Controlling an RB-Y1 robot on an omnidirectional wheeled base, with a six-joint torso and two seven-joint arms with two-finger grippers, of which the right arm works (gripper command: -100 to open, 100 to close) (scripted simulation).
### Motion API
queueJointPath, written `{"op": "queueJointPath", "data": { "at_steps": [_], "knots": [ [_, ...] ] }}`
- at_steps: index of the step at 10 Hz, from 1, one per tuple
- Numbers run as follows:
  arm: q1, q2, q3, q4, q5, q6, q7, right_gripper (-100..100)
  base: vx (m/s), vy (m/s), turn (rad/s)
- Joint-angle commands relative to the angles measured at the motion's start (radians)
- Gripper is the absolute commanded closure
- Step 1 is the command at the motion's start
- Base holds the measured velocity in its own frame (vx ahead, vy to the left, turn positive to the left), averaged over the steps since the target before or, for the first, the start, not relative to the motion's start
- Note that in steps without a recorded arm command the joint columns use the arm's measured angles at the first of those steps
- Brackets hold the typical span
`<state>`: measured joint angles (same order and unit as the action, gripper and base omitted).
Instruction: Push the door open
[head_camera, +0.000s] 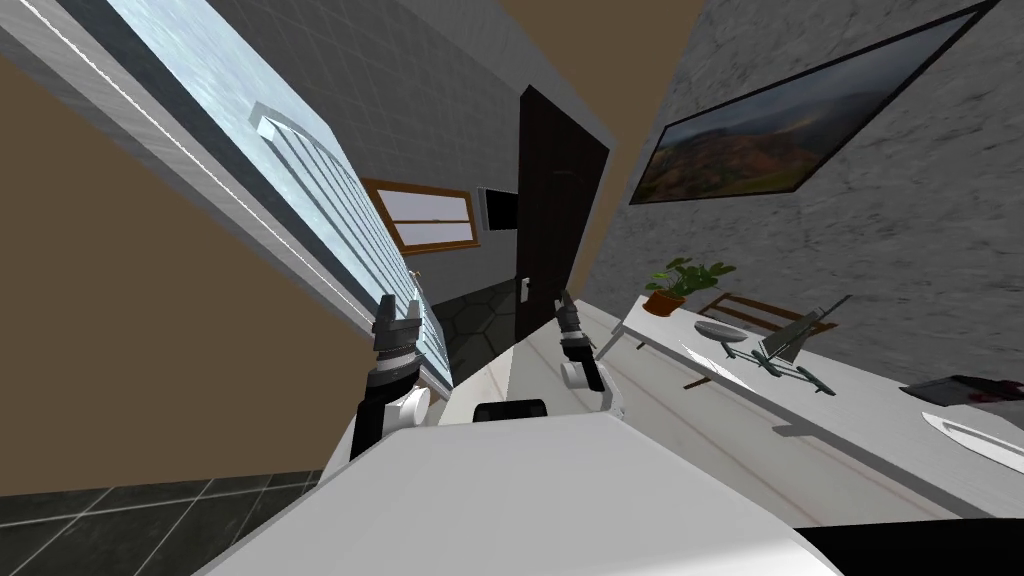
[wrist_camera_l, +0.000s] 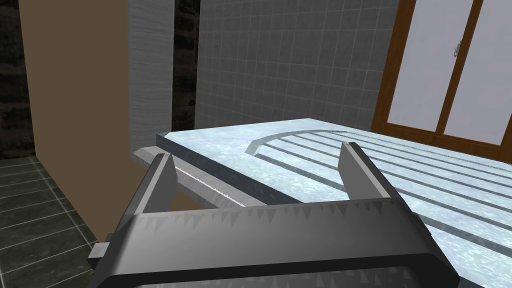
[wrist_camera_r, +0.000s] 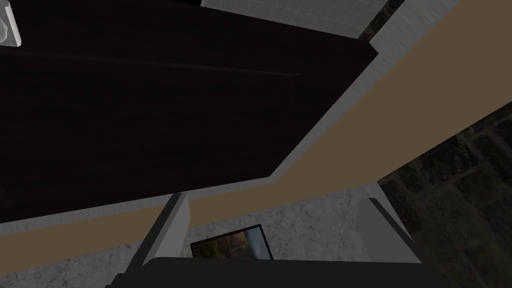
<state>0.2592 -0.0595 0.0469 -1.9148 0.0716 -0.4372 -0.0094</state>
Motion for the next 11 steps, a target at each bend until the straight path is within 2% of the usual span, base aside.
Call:
{"op": "queueJointPath", "data": {
  "at_steps": [1,11],
  "knots": [
    [-0.020,-0.002,0.014,0.038,0.000,0.009,-0.004,-100,0.064,-0.100,0.081],
    [-0.168,-0.011,0.085,0.313,-0.009,0.048,-0.039,-100,0.078,-0.113,0.080]
  ]
}}
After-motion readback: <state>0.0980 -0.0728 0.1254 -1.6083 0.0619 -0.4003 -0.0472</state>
